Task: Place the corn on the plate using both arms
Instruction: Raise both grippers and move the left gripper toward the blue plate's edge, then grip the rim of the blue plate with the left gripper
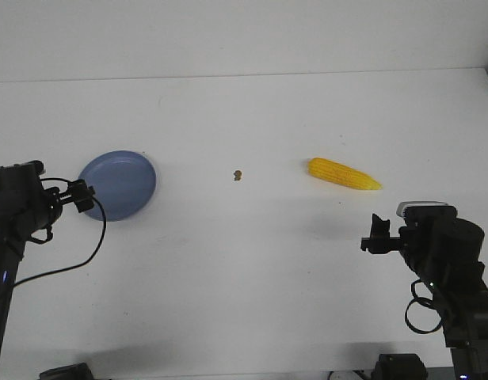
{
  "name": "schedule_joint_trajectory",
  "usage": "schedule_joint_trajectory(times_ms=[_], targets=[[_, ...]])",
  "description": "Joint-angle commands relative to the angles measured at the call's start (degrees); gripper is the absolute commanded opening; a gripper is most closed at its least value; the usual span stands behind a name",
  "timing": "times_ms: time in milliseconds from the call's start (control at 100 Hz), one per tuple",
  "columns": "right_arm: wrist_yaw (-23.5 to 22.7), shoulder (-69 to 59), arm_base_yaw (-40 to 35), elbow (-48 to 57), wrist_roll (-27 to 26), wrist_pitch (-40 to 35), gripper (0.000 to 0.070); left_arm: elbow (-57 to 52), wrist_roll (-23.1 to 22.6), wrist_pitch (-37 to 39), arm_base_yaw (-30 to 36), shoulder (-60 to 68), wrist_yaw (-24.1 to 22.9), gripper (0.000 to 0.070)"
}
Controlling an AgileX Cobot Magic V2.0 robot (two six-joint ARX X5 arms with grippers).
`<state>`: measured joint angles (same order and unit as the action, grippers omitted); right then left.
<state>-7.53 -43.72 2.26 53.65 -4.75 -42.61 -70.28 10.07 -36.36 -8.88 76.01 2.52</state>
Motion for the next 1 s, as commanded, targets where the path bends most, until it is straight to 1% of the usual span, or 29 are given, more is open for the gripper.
schedule_joint_trajectory(times_ms=[0, 160, 440, 590, 910, 960, 990], targets=[[-0.07, -0.15, -0.04, 1.11, 0.22, 0.57, 0.0441, -2.71, 0.59, 0.22, -1.11, 4.00, 0.42, 0.0503], [-0.07, -0.15, -0.04, 1.11, 0.22, 0.55, 0.0441, -5.64, 0.59, 1.73, -2.51, 11.17, 2.16, 0.0503], [-0.04, -0.15, -0.04, 1.09, 0.24, 0.55, 0.0441, -5.88, 0.52, 7.50, -3.37, 19.15, 2.34, 0.0503], [-0.04, -0.15, -0.04, 1.09, 0.24, 0.57, 0.0441, -5.88, 0.57, 9.35, -4.09, 23.17, 4.87, 0.0503], [0.00, -0.15, -0.04, 1.11, 0.24, 0.59, 0.0440, -5.88, 0.57, 11.04, -4.39, 28.89, 4.87, 0.0502], [0.00, -0.15, -0.04, 1.09, 0.24, 0.59, 0.0440, -5.88, 0.57, 11.02, -4.39, 29.40, 4.90, 0.0491], [0.02, -0.15, -0.04, 1.11, 0.24, 0.61, 0.0440, -5.88, 0.57, 10.99, -4.39, 29.66, 4.90, 0.0456]])
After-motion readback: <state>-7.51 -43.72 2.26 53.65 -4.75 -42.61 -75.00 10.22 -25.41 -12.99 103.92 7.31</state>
